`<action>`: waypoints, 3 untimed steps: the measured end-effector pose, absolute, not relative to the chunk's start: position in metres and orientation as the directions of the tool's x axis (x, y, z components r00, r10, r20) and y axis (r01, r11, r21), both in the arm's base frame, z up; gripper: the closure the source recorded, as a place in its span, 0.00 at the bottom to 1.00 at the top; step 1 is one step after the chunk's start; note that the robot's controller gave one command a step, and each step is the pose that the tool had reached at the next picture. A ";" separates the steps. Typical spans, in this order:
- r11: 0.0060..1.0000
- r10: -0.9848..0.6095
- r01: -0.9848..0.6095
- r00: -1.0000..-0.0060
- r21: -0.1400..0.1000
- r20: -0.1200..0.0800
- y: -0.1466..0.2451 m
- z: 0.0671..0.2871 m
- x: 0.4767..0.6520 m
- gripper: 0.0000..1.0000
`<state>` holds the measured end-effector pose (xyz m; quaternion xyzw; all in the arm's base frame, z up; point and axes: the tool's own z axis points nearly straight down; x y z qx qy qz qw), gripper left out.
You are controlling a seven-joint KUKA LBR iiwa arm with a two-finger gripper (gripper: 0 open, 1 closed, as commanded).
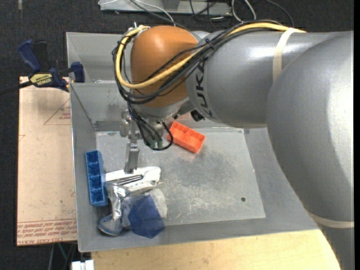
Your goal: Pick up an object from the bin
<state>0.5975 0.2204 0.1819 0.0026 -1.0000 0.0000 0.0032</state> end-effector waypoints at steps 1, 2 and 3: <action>1.000 0.000 0.000 -1.000 0.001 -0.001 0.219 0.187 0.599 0.00; 0.986 -0.164 -0.164 -0.986 0.002 -0.005 0.158 0.081 0.566 0.00; 0.975 -0.221 -0.221 -0.975 0.004 -0.013 0.154 0.138 0.542 0.00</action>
Offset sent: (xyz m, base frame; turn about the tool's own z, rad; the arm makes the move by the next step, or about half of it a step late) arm -0.0360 -0.0687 -0.1119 -0.1748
